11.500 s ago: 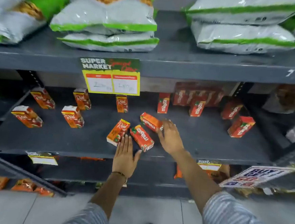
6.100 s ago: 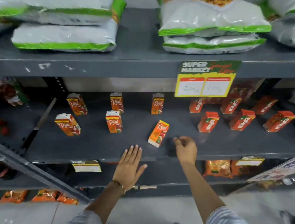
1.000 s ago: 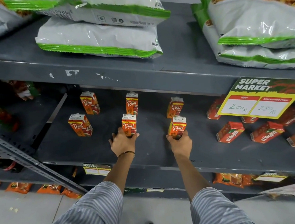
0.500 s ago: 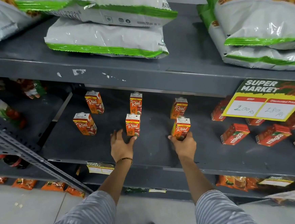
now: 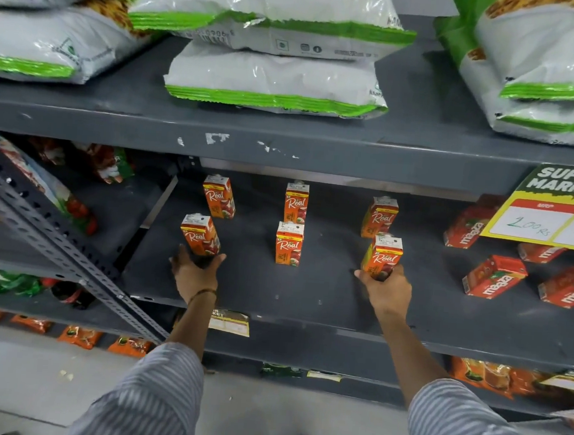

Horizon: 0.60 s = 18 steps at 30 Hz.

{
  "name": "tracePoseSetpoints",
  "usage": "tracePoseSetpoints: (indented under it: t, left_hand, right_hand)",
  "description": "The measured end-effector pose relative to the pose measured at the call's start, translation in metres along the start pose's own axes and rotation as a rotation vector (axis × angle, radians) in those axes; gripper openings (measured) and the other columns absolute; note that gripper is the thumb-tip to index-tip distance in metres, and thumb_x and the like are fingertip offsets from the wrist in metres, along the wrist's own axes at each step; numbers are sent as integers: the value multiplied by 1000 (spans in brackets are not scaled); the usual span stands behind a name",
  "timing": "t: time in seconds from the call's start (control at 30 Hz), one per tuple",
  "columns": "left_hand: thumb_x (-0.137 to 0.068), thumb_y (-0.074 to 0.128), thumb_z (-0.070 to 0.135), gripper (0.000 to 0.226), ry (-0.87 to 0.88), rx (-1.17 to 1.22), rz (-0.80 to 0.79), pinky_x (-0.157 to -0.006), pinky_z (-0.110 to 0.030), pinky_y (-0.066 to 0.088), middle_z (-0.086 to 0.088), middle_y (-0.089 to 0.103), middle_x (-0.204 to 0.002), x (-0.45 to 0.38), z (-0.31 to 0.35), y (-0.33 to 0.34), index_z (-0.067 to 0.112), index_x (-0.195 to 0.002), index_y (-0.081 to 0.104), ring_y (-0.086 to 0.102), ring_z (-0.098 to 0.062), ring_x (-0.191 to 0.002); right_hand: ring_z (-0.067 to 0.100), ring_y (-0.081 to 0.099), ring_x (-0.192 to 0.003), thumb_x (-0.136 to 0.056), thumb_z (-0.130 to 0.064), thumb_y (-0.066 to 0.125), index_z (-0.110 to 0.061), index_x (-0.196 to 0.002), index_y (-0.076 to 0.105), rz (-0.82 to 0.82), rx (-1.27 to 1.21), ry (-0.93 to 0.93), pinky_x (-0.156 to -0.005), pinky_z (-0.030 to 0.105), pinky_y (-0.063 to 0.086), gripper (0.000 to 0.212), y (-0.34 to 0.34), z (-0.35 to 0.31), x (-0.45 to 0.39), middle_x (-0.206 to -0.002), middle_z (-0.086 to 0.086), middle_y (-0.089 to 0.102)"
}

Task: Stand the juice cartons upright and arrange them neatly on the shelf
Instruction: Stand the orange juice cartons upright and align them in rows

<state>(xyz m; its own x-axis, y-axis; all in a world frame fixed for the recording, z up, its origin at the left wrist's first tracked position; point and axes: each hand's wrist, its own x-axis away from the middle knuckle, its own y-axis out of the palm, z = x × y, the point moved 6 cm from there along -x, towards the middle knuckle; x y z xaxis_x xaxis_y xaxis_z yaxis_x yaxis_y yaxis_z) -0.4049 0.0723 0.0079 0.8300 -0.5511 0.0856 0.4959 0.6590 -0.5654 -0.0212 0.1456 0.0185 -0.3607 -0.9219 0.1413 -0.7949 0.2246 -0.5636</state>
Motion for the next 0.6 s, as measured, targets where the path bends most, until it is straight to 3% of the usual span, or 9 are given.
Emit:
tracePoseSetpoints:
  t: [0.17, 0.27, 0.6]
  left_hand:
    - [-69, 78, 35, 63, -65, -2, 25, -95, -52, 43, -17, 57, -129, -6, 2, 1, 13, -122, 52, 42, -37, -128]
    - [-70, 77, 35, 59, -90, -5, 32, -90, -52, 46, -17, 59, -126, -6, 3, 2, 14, -120, 54, 48, -39, -122]
    - [-74, 73, 38, 60, -110, -48, -14, -95, -57, 45, -19, 52, -136, -7, 2, 4, 16, -125, 50, 44, -42, -127]
  right_hand:
    - [33, 65, -100, -68, -32, 81, -8, -114, 55, -7, -1, -12, -85, 36, 50, 58, -1, 1, 0, -109, 13, 70]
    - [32, 65, -101, -68, -33, 81, -9, -114, 55, -19, 5, -8, -87, 37, 50, 59, 0, 1, -1, -110, 12, 69]
    - [33, 63, -107, -71, -33, 79, -10, -122, 50, -35, 3, -5, -92, 41, 50, 63, 1, 2, 0, -117, 12, 66]
